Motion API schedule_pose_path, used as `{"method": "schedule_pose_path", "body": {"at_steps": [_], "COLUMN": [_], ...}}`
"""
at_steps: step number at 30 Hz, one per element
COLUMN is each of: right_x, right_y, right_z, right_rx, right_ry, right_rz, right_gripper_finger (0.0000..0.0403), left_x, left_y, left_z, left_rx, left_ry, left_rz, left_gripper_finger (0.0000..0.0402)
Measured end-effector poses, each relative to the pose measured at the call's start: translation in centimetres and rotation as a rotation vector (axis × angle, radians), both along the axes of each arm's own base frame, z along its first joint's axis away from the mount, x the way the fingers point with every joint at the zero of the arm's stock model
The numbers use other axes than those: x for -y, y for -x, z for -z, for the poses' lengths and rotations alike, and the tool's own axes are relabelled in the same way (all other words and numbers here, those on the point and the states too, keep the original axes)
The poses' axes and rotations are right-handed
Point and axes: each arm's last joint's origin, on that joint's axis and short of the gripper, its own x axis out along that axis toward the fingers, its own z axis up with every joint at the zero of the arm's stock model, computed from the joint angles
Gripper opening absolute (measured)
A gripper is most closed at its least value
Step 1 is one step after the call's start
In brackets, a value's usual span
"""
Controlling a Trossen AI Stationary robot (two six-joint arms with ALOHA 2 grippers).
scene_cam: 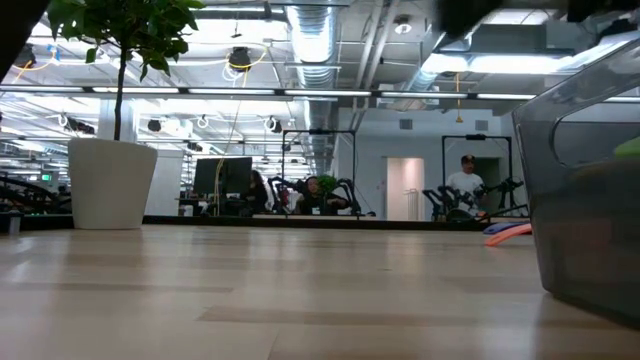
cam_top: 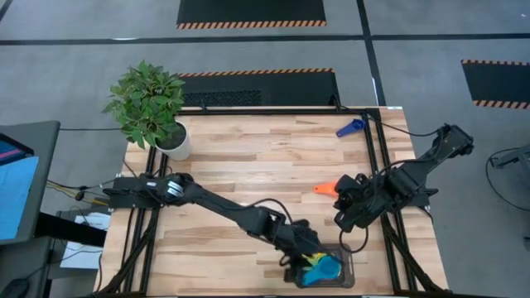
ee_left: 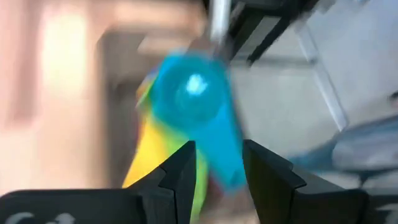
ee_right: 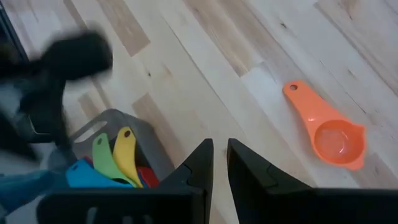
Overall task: Nest measuring cups in basket
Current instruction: Stack the light blue measuring cup on top of the green measuring cup in the black bin
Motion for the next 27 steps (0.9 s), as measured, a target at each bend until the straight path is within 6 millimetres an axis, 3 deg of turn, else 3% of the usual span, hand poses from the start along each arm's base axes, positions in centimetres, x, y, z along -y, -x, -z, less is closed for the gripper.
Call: {"method": "schedule_pose_path", "body": {"at_steps": [6,9,12,15,18,22,27], "right_x": [-0.6,-2.3,-5.3,-8.8,-12.2,-15.5,-18.1], "right_y": [1.0,1.7,2.0,1.7,0.8,-1.2,-3.5], "right_z": [-0.7,-1.0,-1.0,-0.2,1.0,2.3,2.8], "right_rx": [0.044,0.063,0.138,0.194,0.236,0.199,0.111], "right_ry": [-0.052,-0.125,-0.18,-0.232,-0.291,-0.289,-0.223], "right_rz": [-0.035,-0.138,-0.242,-0.318,-0.352,-0.33,-0.316], "right_gripper_finger": [0.0071,0.0071,0.0071,0.0071,0.0068,0.0055,0.003], "left_x": [-1.9,-2.4,-3.0,-2.7,-2.8,-3.9,-6.1], "left_y": [5.3,8.2,10.4,10.9,12.2,15.5,20.9], "left_z": [-2.1,-2.0,-2.2,-2.2,-3.5,-5.6,-7.8], "left_rx": [-0.352,-0.568,-0.731,-0.695,-0.674,-0.649,-0.565], "left_ry": [-0.202,-0.367,-0.531,-0.559,-0.581,-0.593,-0.57], "left_rz": [-0.034,0.0,-0.027,-0.039,-0.028,-0.052,-0.183], "left_gripper_finger": [0.0107,0.0095,0.0082,0.0068,0.0051,0.0031,0.0015]}}
